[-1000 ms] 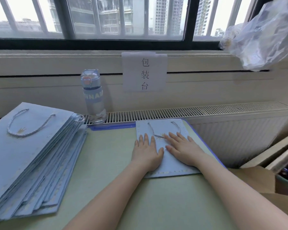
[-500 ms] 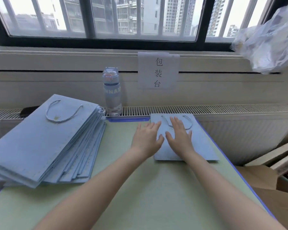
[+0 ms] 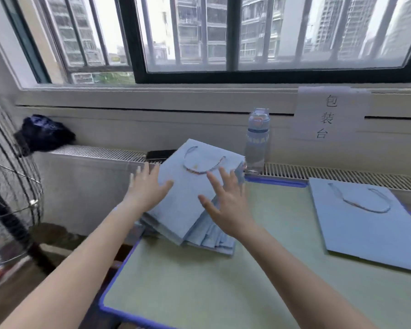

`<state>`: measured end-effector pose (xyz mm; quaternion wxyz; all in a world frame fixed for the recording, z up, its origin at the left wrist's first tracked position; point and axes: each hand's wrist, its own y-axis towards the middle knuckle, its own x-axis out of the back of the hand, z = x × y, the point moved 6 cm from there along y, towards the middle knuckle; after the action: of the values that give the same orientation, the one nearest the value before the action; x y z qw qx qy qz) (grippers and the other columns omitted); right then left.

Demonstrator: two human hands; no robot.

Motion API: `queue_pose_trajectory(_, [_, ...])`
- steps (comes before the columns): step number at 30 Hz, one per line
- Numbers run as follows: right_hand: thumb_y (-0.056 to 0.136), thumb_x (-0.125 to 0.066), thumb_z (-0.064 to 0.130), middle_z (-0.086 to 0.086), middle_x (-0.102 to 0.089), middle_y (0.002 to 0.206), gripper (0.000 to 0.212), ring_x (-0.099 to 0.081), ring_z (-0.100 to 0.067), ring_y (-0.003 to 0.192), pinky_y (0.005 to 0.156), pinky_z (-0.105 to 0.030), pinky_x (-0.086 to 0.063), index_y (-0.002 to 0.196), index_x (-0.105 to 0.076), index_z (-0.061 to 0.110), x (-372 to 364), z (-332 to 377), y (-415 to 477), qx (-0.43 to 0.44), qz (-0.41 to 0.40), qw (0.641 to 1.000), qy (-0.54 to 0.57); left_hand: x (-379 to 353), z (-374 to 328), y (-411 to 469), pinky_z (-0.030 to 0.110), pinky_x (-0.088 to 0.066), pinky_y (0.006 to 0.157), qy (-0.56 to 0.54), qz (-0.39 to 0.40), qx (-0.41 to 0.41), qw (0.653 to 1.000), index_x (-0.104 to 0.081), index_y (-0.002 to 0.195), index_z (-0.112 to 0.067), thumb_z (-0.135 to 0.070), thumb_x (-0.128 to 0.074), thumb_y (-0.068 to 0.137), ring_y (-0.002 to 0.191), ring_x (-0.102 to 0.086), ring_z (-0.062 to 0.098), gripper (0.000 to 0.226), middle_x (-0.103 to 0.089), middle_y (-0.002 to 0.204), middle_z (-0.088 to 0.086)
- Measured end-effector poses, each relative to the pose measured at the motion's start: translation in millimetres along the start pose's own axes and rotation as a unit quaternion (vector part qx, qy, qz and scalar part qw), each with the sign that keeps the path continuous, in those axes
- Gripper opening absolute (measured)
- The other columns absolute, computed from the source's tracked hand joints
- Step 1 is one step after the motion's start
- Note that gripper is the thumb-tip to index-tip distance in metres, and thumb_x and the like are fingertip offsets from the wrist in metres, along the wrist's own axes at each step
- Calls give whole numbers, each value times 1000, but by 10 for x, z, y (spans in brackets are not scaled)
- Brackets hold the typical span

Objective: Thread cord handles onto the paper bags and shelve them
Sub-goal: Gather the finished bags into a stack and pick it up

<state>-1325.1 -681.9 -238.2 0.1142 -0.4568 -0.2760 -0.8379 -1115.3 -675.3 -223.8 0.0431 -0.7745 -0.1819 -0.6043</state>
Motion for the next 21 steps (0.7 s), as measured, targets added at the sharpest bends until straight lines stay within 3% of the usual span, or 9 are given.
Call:
queue_pose_trajectory(3, [93, -34, 61, 7, 12, 158, 68, 21, -19, 143, 116, -51, 3, 150, -16, 30, -252, -51, 44, -39, 68, 996, -37, -271, 238, -88, 46, -17, 114, 7, 69, 9, 998, -17, 149, -8, -64, -33, 90, 142, -17, 28, 83, -17, 156, 13])
queue_pose_trajectory(7, [92, -40, 58, 6, 15, 158, 69, 26, -16, 141, 117, -46, 5, 150, -14, 30, -370, -154, 21, -63, 71, 995, -25, -321, 296, -148, 41, -27, 106, -21, -18, -6, 1000, -32, 143, -9, -81, -14, 63, 131, -36, 28, 109, -37, 144, 10])
queue_pose_trajectory(10, [91, -47, 55, 3, 23, 156, 77, 26, -12, 141, 118, -40, 3, 151, -8, 28, -406, -166, 1, -71, 32, 997, 9, -351, 305, -168, 41, -28, 105, -70, -70, -2, 995, -44, 134, -6, -79, -20, 64, 124, -42, 29, 104, -47, 134, 11])
queue_pose_trajectory(14, [87, -61, 43, 5, 18, 157, 95, 17, 3, 138, 114, -22, -8, 150, 7, 22, -386, -189, -78, -118, -75, 971, 193, -324, 320, -215, 41, -29, 103, -134, -97, 11, 986, -50, 128, -5, -73, -46, 71, 121, -45, 30, 89, -53, 126, 12])
queue_pose_trajectory(16, [88, -62, 35, 2, -3, 160, 92, -4, -7, 145, 118, -29, -14, 151, 3, 20, -359, -224, -83, -138, -93, 952, 256, -283, 298, -238, 39, -26, 106, -163, -104, 19, 981, -47, 131, -9, -58, -65, 76, 125, -40, 28, 75, -49, 130, 10])
queue_pose_trajectory(18, [89, -59, 27, 0, -23, 155, 82, -26, -17, 141, 115, -40, -26, 152, -8, 18, -301, -242, -64, -138, -106, 943, 284, -267, 259, -288, 39, -28, 105, -177, -111, 19, 978, -47, 130, -14, -49, -71, 77, 123, -38, 29, 69, -48, 127, 11])
queue_pose_trajectory(19, [91, -57, 19, -1, -24, 155, 77, -26, -18, 141, 115, -39, -25, 151, -10, 17, -258, -257, -55, -134, -112, 943, 285, -271, 232, -322, 40, -30, 102, -182, -113, 17, 977, -47, 129, -16, -47, -71, 77, 120, -39, 29, 65, -48, 123, 11])
queue_pose_trajectory(21, [93, -51, 5, 5, -20, 155, 70, -21, -13, 143, 115, -23, -17, 151, -13, 15, -127, -309, -53, -129, -121, 943, 281, -282, 208, -389, 39, -37, 93, -206, -121, 18, 971, -50, 122, -19, -42, -69, 80, 113, -43, 26, 51, -52, 110, 7])
